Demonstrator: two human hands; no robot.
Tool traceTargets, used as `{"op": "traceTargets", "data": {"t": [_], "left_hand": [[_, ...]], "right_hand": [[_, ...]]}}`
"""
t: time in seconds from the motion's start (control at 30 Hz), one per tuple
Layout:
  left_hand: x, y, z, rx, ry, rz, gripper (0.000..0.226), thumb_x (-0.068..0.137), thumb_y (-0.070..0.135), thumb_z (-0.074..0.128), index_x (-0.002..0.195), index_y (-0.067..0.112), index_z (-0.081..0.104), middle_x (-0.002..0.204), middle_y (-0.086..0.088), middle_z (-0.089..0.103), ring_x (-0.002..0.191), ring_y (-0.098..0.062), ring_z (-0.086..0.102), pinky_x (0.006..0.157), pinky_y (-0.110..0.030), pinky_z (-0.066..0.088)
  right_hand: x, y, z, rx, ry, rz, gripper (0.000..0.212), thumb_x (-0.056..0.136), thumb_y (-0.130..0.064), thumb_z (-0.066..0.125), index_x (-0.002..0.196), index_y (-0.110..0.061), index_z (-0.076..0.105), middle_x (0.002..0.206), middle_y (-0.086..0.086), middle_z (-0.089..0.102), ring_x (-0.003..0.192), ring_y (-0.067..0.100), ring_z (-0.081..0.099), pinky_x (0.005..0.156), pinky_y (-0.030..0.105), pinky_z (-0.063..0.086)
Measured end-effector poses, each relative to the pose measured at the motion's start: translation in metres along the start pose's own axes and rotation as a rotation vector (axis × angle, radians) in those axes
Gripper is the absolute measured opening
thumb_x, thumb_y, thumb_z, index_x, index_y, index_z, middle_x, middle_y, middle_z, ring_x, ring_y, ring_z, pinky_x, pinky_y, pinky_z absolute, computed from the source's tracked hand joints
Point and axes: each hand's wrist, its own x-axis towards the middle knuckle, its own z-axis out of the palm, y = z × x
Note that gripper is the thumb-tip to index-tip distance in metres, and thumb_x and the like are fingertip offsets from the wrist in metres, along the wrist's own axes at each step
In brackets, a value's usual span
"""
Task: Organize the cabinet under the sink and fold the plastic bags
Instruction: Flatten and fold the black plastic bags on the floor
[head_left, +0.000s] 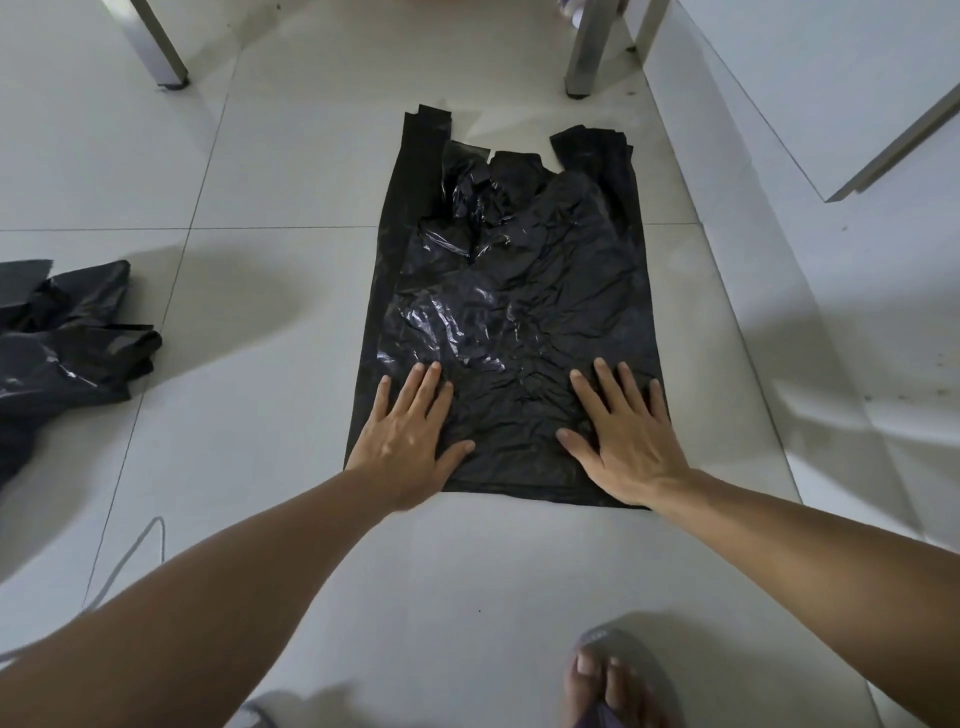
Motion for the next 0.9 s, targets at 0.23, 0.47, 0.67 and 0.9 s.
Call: {"op": "traceTargets", "data": {"t": [0.23,0.47,0.67,0.9], "left_hand": [[0.012,0.008,-0.008,-0.038,0.128,-0.006,0.082,0.093,0.066,0.013,0.151,0.01,0.022,0.162,-0.012,0.002,0.149,-0.029,-0.002,0.12,-0.053,0.004],[0.059,-0.009,-0.01,-0.003,0.012,-0.045,0.086,0.086,0.076,0.005,0.153,0.024,-0.013,0.16,-0.005,-0.021,0.146,-0.027,-0.022,0.118,-0.053,-0.007],[0.061,-0.011,-0.009,-0.049,0.071,-0.082,0.089,0.084,0.076,0.013,0.155,0.022,0.009,0.162,-0.008,0.002,0.149,-0.029,-0.003,0.119,-0.05,-0.003],[0.134,-0.015,-0.043,-0.056,0.327,0.091,0.071,0.092,0.051,0.025,0.149,0.009,0.032,0.155,-0.014,0.029,0.147,-0.031,0.017,0.12,-0.05,0.01]], "right_hand": [[0.005,-0.003,0.002,0.009,0.119,0.015,0.076,0.092,-0.07,0.02,0.148,-0.021,0.034,0.162,0.007,0.015,0.149,0.031,0.01,0.12,0.054,0.012],[0.044,-0.002,0.004,-0.029,0.059,-0.033,0.072,0.092,-0.071,0.01,0.154,-0.036,0.002,0.164,0.004,0.001,0.15,0.031,0.001,0.12,0.056,0.006],[0.054,0.001,0.002,0.05,0.176,0.017,0.067,0.093,-0.063,0.023,0.145,-0.024,0.04,0.157,0.006,0.029,0.147,0.029,0.02,0.118,0.057,0.014],[0.152,0.004,-0.043,0.185,0.358,0.015,0.057,0.098,-0.046,0.024,0.15,-0.023,0.031,0.161,0.007,0.017,0.149,0.031,0.008,0.119,0.054,0.008]]}}
